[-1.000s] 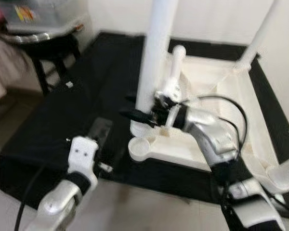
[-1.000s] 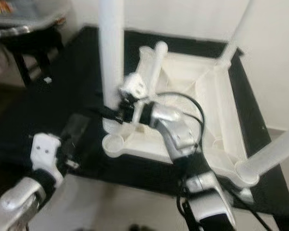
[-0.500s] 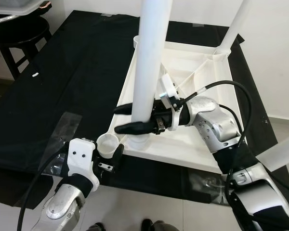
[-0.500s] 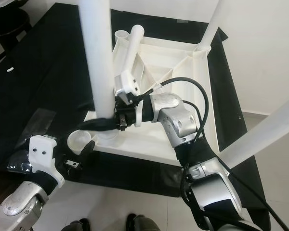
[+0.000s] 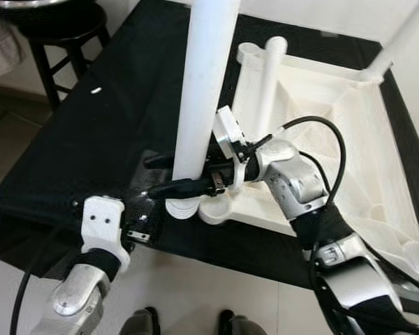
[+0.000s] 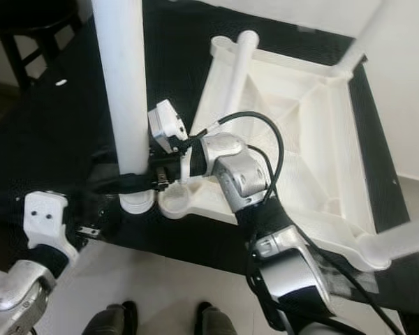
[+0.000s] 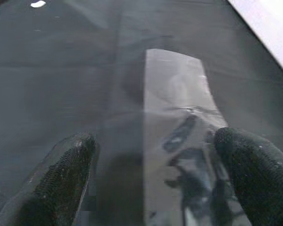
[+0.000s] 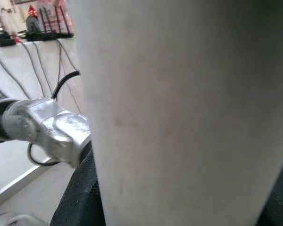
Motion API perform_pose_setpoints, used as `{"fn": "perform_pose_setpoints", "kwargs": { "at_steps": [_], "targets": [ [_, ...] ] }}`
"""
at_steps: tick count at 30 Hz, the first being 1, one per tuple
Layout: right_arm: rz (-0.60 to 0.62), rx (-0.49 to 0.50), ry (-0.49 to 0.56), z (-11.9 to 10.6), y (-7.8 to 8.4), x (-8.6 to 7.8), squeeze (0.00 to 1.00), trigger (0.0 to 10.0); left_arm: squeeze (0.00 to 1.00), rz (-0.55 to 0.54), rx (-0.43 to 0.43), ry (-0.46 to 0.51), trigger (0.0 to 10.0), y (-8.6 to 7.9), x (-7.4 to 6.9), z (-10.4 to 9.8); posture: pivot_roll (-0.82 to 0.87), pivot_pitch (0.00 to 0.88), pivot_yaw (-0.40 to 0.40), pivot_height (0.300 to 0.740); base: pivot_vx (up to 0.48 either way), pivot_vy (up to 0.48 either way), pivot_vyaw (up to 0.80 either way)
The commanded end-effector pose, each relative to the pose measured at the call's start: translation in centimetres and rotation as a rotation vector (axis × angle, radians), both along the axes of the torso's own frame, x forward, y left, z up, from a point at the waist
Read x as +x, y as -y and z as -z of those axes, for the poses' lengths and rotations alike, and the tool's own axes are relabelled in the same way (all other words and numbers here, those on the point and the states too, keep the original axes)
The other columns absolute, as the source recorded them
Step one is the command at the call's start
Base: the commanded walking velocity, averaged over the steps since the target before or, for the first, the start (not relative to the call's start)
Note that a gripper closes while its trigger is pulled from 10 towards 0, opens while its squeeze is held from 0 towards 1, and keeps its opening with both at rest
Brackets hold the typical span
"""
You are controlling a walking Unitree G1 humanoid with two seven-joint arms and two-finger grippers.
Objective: Building children table
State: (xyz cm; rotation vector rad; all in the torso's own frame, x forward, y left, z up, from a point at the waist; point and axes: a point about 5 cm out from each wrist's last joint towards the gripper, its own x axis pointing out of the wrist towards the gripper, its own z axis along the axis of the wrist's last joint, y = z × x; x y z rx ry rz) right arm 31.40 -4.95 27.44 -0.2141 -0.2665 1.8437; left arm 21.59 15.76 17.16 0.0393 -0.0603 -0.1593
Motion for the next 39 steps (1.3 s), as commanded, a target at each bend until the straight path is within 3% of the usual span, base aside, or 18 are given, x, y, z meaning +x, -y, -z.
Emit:
{"fn": "perform_pose_setpoints", "kwargs": {
  "at_steps": [1,4,9,15,26,39],
  "targets": [
    [-0.056,-0.020,-0.006,0.0,0.6,-0.3,0.00,10.0,0.00,-0.017,0.030,0.002,10.0,-0.1,-0.3,0.1,0.00,0.300,-0.106,0.740,0.000,0.000,0.00],
    [-0.130,-0.076,-0.014,-0.2,1.9,-0.6,0.00,10.0,0.00,-0.031,0.046,0.000,10.0,-0.2,-0.3,0.1,0.00,0.306,-0.110,0.740,0.000,0.000,0.00],
    [-0.126,-0.102,-0.008,-0.6,2.7,-0.3,0.00,10.0,0.00,-0.041,0.082,0.006,10.0,-0.2,-0.4,0.1,0.01,0.312,-0.113,0.740,0.000,0.000,0.00],
    [-0.097,-0.093,0.028,-0.8,2.7,0.4,0.00,10.0,0.00,-0.100,0.163,0.022,10.0,-0.8,-0.4,0.1,0.01,0.321,-0.114,0.740,0.000,0.000,0.00],
    [-0.095,-0.095,0.005,-0.1,3.0,0.7,0.00,10.0,0.00,-0.135,0.188,0.005,10.0,-1.5,-1.3,0.1,0.03,0.357,-0.085,0.740,0.000,0.000,0.00],
    [-0.087,-0.169,0.112,-0.5,3.4,1.0,0.00,10.0,0.00,-0.153,0.209,0.003,10.0,-2.2,-2.5,-0.1,0.04,0.369,-0.068,0.740,0.000,0.000,0.00]
  ]
}}
